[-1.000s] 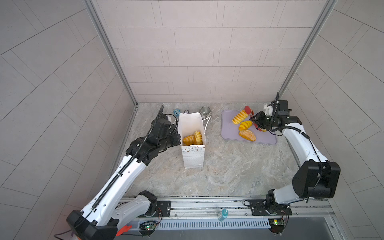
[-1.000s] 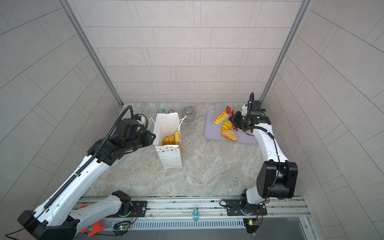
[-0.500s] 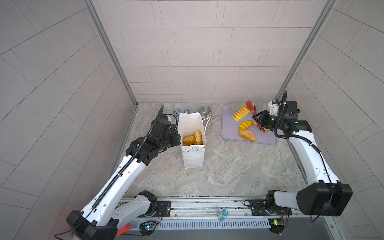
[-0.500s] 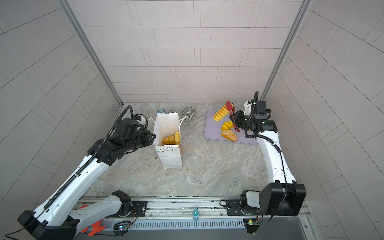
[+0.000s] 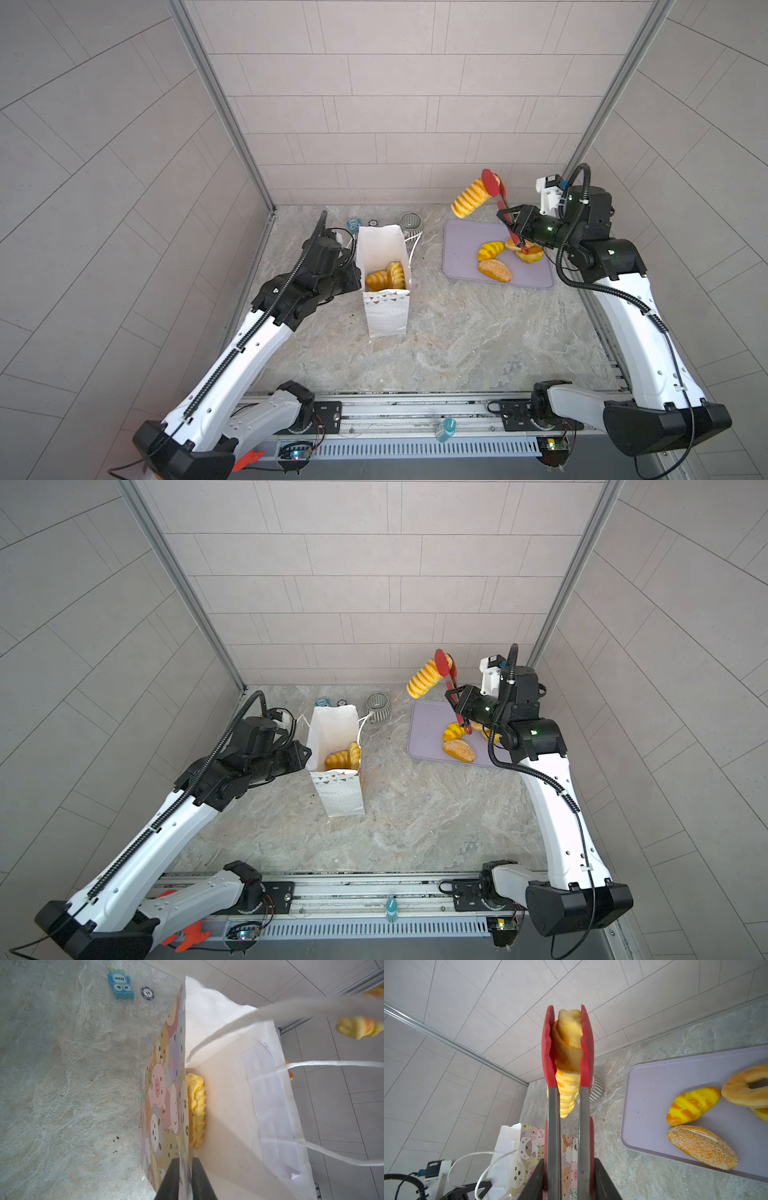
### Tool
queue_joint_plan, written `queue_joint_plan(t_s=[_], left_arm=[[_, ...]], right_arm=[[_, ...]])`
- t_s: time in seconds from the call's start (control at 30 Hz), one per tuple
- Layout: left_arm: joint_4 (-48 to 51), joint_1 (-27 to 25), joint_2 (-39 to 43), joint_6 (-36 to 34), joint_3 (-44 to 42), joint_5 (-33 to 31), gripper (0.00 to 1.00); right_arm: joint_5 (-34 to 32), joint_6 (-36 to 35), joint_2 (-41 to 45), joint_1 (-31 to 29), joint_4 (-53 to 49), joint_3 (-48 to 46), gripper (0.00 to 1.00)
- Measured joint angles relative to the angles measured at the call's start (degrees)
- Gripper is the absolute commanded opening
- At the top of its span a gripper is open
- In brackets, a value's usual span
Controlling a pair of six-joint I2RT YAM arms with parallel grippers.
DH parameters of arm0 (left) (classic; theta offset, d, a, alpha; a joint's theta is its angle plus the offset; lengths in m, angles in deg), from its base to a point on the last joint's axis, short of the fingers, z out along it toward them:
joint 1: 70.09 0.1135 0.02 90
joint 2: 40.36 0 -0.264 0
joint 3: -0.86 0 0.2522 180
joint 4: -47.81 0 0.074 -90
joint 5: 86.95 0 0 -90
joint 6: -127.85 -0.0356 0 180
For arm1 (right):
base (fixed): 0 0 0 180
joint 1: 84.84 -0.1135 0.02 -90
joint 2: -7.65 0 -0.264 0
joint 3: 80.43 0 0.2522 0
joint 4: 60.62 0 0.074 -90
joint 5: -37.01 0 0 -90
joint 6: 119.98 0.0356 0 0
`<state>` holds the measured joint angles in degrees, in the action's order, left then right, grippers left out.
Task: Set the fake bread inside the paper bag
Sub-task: 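Lift the spiral bread in the tongs and carry it over the bag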
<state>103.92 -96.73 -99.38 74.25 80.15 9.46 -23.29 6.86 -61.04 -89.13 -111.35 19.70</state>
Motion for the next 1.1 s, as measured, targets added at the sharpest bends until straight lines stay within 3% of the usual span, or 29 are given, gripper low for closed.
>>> queue_joint_plan(t_s=[1.1], left_arm=[[0.0, 0.0, 0.0, 0.0, 0.0, 0.0, 0.18]], right_arm=[[-9.8, -13.1, -0.9, -33.6, -5.9, 9.3, 0.34]])
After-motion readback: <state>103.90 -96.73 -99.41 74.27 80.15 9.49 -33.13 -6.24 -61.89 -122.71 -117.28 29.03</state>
